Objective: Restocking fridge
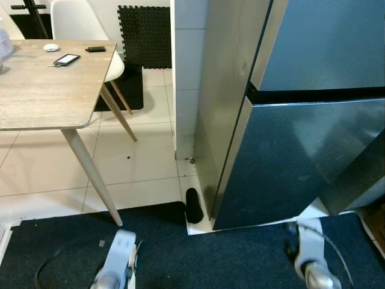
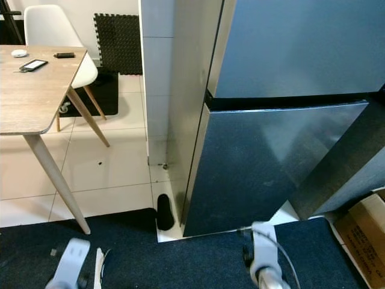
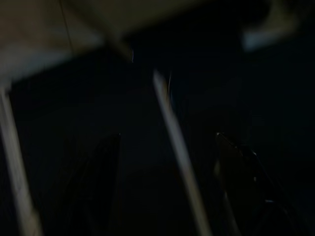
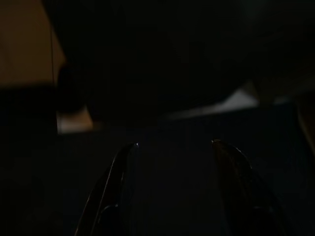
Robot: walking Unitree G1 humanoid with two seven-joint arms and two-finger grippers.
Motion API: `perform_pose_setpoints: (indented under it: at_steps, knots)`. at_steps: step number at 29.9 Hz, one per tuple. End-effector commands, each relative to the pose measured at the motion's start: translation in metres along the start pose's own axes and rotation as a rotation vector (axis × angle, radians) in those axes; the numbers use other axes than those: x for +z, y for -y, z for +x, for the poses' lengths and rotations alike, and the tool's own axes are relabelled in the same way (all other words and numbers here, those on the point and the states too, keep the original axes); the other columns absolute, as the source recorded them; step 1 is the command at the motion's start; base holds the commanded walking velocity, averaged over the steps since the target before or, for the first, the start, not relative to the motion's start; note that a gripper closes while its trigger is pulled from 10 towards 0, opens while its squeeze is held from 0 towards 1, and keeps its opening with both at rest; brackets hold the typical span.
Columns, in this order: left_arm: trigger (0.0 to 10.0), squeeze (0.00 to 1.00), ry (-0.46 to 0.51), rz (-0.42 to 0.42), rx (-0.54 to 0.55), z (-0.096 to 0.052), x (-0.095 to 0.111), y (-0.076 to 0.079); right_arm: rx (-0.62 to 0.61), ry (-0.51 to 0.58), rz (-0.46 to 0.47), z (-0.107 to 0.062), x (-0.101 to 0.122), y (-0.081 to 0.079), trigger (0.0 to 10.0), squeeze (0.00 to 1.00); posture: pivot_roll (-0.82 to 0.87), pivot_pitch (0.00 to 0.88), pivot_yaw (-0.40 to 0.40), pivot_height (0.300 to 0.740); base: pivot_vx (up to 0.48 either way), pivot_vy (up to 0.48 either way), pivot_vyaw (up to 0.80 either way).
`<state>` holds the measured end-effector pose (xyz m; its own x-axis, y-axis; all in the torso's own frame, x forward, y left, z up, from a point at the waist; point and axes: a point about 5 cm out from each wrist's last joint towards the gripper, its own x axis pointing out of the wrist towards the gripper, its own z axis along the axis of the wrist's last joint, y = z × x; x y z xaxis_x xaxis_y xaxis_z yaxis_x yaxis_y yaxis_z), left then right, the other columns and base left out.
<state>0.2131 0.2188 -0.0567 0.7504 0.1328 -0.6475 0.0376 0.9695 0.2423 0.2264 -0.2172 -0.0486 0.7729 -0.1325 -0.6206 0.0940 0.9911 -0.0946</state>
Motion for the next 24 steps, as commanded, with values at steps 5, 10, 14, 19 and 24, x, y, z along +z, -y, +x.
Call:
perform_pose_setpoints:
  at_steps: [5,10,14,19,24]
  knots:
    - [10.0,0.00,0.249,-0.203,-0.047,0.012,0.082,0.034,0.025,0.103,0.151,0.009,0.035,-0.031,10.0,0.00,-0.01,0.000,-0.096,0.740,0.000,0.000,0.00]
    - [10.0,0.00,0.384,-0.300,-0.098,0.006,0.145,0.064,0.009,0.149,0.230,0.011,0.064,-0.059,10.0,0.00,-0.02,0.000,-0.098,0.740,0.000,0.000,0.00]
    - [10.0,0.00,0.449,-0.359,-0.146,-0.004,0.179,0.086,-0.049,0.225,0.213,0.007,0.100,-0.082,10.0,0.00,-0.03,0.000,-0.090,0.740,0.000,0.000,0.00]
    - [10.0,0.00,0.429,-0.372,-0.157,-0.007,0.177,0.087,-0.045,0.252,0.196,0.005,0.117,-0.092,10.0,0.00,-0.03,0.000,-0.087,0.740,0.000,0.000,0.00]
    - [10.0,0.00,0.364,-0.350,-0.184,-0.008,0.167,0.084,-0.030,0.291,0.161,0.001,0.126,-0.097,10.0,0.00,-0.02,0.000,-0.084,0.740,0.000,0.000,0.00]
